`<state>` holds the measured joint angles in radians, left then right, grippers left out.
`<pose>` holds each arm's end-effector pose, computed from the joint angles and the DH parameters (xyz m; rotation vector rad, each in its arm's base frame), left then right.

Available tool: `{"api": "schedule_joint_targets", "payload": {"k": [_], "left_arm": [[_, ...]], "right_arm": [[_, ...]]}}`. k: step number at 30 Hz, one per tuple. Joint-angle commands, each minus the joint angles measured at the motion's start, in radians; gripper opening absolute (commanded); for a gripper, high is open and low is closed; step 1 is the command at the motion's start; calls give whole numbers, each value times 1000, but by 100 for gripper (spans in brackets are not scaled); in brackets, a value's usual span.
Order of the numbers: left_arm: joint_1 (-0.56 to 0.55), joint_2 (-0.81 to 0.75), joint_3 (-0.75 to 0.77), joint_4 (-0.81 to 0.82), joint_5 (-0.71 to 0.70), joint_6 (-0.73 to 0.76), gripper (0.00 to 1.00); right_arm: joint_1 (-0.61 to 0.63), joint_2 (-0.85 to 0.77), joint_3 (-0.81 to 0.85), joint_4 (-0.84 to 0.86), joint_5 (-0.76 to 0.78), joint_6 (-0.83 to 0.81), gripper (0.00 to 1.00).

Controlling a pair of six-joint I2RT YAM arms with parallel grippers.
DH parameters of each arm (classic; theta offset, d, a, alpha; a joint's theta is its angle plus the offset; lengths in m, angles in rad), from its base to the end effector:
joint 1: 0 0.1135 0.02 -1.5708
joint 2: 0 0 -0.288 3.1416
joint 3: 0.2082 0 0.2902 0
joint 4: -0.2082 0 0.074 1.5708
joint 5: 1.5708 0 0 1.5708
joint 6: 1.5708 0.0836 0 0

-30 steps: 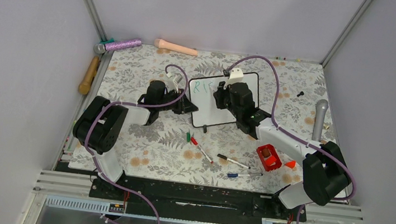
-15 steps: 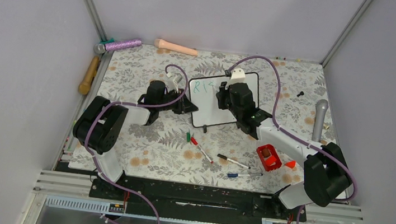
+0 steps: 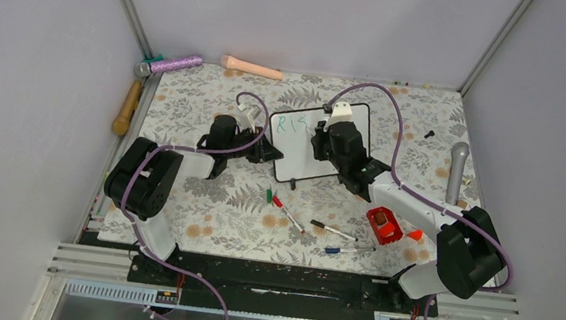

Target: Write a sentence on the whiteboard

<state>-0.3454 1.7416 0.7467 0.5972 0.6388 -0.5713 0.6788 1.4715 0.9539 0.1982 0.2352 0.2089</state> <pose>0.3633 -0.1837 0.1372 0.2159 2.0804 -1.2066 0.3355 0.2456 0.2630 -0.2834 1.8781 0.3853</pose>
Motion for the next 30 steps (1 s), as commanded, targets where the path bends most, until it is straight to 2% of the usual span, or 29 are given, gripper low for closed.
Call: {"api": "schedule_joint_targets", "payload": {"k": [1, 14, 18, 23, 30], "left_arm": [[1, -12, 20, -60, -97, 27, 16], [1, -13, 22, -62, -98, 28, 15], [1, -13, 21, -62, -98, 27, 15], [0, -12, 20, -62, -97, 27, 16], [0, -13, 20, -62, -98, 28, 15]], "right_arm": [[-9, -32, -3, -5, -35, 20, 0], [-9, 6, 37, -10, -111, 18, 0], [-9, -31, 3, 40, -112, 10, 0], [-9, -98, -89, 151, -83, 7, 0], [-11, -91, -72, 154, -18, 1, 0]]}}
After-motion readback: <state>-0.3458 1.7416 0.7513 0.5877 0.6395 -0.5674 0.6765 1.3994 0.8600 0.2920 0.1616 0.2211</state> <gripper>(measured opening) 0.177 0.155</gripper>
